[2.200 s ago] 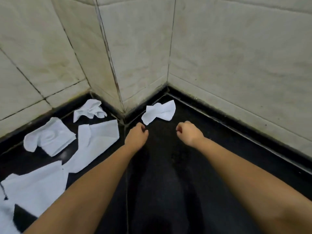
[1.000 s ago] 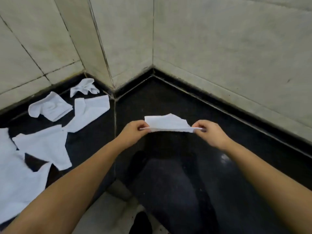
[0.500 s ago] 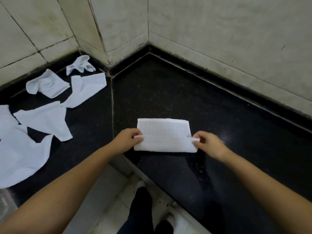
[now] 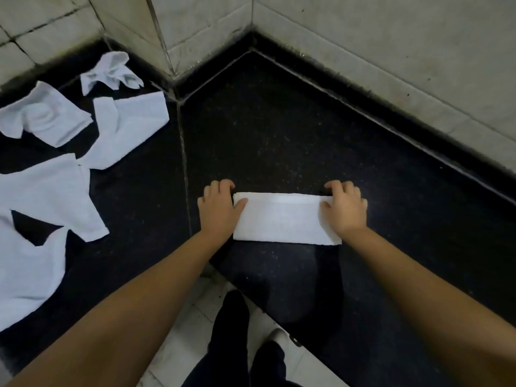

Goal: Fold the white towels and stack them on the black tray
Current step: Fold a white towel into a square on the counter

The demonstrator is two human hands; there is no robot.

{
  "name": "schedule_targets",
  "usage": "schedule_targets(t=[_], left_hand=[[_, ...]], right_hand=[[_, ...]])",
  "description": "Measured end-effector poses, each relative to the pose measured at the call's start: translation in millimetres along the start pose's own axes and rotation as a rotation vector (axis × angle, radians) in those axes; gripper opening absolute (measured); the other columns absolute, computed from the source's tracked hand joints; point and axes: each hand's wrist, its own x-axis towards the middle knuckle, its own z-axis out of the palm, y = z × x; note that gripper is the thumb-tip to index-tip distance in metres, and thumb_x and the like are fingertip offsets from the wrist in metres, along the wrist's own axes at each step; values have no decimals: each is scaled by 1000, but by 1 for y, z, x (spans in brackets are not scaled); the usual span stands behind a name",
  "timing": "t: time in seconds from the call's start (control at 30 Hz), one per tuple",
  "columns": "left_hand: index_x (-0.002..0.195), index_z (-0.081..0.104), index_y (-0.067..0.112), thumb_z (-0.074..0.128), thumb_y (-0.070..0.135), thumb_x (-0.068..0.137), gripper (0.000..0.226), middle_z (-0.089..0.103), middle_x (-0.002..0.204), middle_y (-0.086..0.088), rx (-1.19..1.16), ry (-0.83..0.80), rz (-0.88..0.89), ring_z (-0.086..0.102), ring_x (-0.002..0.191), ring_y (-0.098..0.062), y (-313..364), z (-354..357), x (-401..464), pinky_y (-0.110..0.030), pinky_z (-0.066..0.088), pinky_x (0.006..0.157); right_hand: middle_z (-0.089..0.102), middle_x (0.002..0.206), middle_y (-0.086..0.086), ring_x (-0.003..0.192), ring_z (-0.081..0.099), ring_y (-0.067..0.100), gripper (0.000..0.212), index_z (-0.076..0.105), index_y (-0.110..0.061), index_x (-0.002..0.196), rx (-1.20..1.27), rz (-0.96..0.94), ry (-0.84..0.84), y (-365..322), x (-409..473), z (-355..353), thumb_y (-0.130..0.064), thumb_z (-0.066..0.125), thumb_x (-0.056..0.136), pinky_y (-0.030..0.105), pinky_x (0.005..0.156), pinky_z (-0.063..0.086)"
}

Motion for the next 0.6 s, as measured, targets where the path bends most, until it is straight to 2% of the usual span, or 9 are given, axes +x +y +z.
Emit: schedule_targets(t=[0.1,0.23,0.33,0.4,0.43,0.47,0.53,0.6], left_hand=[[131,41,16,55,46,88,55,45,130,-6,-67,46,-55,41,121,-24,-10,0,-28,-39,31,100],[138,36,17,50,57,86,68,41,137,-4,112,12,-54,38,126,-23,-21,7,-57,-37,28,103],[132,45,14,48,61,83,68,49,131,-7,260,15,-11,47,119,-25,-23,11,-59,-38,36,95],[124,53,14,52,60,81,63,54,123,-9,285,44,2,52,110,-26,-23,13,-58,-39,41,88],[124,53,15,53,59,82,60,52,125,-8,276,27,3,50,112,-26,-22,11,-58,-38,39,89],[126,50,17,52,57,84,59,48,129,-7,249,-3,-3,46,117,-25,-21,10,-58,-38,37,92],[130,45,21,50,54,87,54,42,135,-3,156,-70,-24,38,123,-22,-17,5,-54,-36,31,99],[121,51,21,52,46,90,40,49,124,0,-31,-135,-40,44,117,-21,-7,-10,-41,-38,33,99]], right_hand=[[43,135,8,125,38,27,42,44,-19,135,-12,-182,-13,-34,6,-2,-18,49,93,41,103,30],[46,134,6,125,41,25,43,44,-20,136,30,-428,-241,-108,12,10,-30,51,94,40,102,33],[43,134,9,126,40,27,44,45,-16,134,-170,-420,-328,-146,15,23,-32,53,93,42,102,35],[43,132,11,125,40,29,38,50,-14,129,-292,-410,-375,-155,17,24,-29,52,94,44,102,35],[45,130,11,123,42,29,34,52,-15,126,-303,-414,-401,-156,18,21,-27,51,95,44,102,36],[48,127,10,120,45,28,31,53,-15,124,-263,-414,-428,-155,18,16,-27,50,95,43,101,37],[57,116,7,107,54,22,24,54,-17,117,-23,-373,-487,-148,17,0,-27,49,95,38,94,44],[58,107,2,96,56,15,19,54,-18,114,284,-339,-482,-139,15,-24,-23,50,96,23,78,48]])
